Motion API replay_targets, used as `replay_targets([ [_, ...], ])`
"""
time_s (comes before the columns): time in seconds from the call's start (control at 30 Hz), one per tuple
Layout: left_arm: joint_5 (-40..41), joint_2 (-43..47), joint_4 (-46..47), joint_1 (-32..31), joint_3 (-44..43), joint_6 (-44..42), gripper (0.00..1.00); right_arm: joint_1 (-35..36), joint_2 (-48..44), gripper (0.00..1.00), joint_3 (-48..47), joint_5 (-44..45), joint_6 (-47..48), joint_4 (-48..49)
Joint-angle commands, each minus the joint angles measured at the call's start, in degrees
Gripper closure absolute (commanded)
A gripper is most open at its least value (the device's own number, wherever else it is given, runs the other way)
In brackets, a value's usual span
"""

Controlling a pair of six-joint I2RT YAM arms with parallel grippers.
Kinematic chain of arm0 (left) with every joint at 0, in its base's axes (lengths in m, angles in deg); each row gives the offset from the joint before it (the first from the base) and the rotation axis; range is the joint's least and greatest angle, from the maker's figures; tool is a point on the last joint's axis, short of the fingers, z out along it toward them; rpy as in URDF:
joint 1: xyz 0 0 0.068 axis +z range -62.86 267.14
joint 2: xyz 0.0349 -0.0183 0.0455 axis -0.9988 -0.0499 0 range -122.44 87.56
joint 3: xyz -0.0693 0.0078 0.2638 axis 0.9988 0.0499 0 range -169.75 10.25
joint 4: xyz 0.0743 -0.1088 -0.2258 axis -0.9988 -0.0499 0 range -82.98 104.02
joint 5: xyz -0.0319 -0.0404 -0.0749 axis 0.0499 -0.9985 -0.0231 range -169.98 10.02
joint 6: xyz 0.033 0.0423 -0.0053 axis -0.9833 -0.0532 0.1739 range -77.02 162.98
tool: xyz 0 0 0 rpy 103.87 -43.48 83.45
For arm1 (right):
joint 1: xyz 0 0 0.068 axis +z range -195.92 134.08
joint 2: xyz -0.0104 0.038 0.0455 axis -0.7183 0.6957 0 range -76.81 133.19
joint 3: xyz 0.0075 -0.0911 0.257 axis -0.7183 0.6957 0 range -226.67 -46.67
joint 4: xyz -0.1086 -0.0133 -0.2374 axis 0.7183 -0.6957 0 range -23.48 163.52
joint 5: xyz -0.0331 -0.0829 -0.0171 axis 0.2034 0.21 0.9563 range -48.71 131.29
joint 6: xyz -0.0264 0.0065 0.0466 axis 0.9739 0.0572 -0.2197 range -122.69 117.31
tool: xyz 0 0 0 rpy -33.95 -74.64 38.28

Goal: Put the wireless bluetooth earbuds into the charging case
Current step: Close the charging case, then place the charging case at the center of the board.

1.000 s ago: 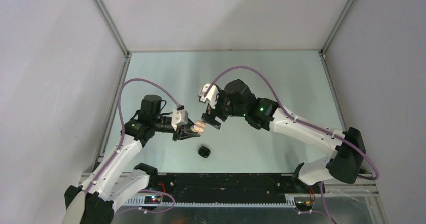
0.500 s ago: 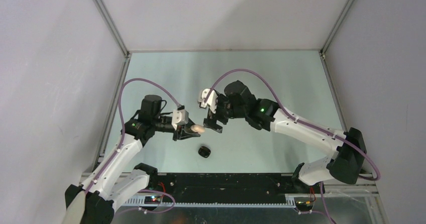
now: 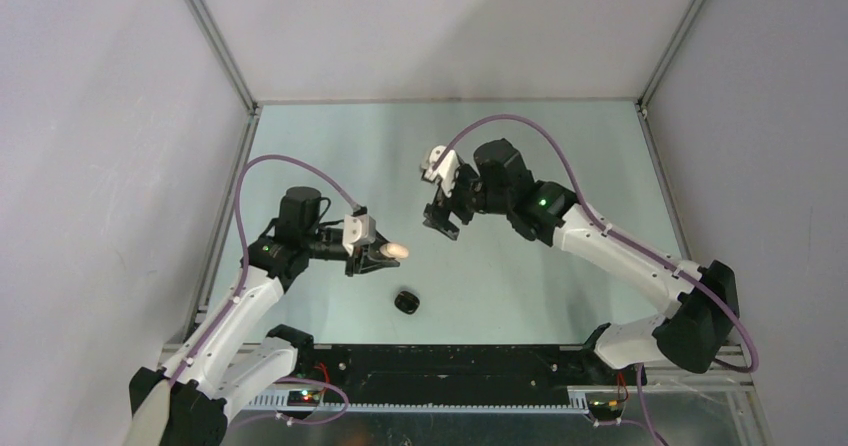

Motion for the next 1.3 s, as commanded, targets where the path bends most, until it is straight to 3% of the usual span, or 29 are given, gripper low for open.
replay_targets([
  [0.0,2.7,0.2,7.3,0.4,1.1,4.3,0.89,-3.2,-3.0,0.12,-0.1,-1.7,-1.1,0.5],
  [0.33,9.8,-1.3,16.0,0.4,2.5,11.2,0.9,-15.2,-9.3,0.12,-0.1,5.8,1.3,0.7],
  [0.6,15.8,-5.5,19.0,0.3,1.2,14.5,0.94,-30.5,-16.6,0.08,-0.1,-3.1,-4.5,0.0],
  [0.77,18.2,-11.1,14.7,0.4,-2.8,13.4,0.95,-30.6,-16.7,0.07,0.5,-4.1,-3.0,-6.9],
  [1.07,17.1,-16.9,9.3,0.3,-10.0,10.7,0.95,-28.7,-14.9,0.06,5.5,-11.9,-3.3,-5.0],
  [1.27,20.3,-23.0,11.0,0.4,-10.8,15.8,0.96,-26.9,-14.5,0.06,7.4,-11.9,-1.9,-4.4],
])
